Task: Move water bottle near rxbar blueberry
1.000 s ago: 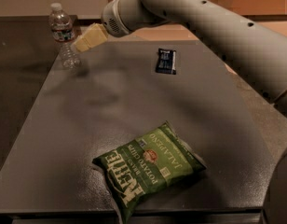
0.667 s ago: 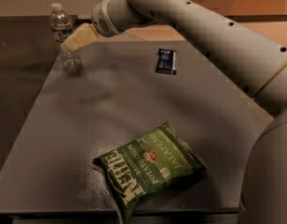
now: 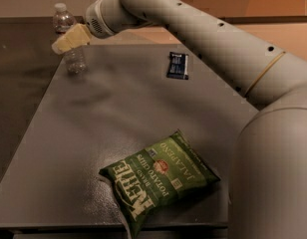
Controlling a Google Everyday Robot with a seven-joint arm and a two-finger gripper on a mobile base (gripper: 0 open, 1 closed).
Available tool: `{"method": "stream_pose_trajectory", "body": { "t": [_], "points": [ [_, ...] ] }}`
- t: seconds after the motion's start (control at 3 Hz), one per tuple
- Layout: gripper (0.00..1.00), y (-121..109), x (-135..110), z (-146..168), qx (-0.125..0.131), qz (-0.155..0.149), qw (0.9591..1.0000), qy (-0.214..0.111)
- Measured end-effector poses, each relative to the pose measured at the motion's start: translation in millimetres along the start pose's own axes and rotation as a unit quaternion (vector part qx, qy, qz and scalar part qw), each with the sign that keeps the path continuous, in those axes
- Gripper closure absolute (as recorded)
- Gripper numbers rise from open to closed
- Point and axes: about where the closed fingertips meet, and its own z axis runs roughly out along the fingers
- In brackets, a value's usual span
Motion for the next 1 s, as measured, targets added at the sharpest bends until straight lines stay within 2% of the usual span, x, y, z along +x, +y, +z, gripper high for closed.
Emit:
{"method": "stream_pose_trajectory", "body": {
  "t": [0.67,1.0],
  "points": [
    [0.0,2,-11,23,-0.001,0.002,1.0,-0.004],
    [0.15,1,-16,29,-0.002,0.002,1.0,-0.006]
  ]
}}
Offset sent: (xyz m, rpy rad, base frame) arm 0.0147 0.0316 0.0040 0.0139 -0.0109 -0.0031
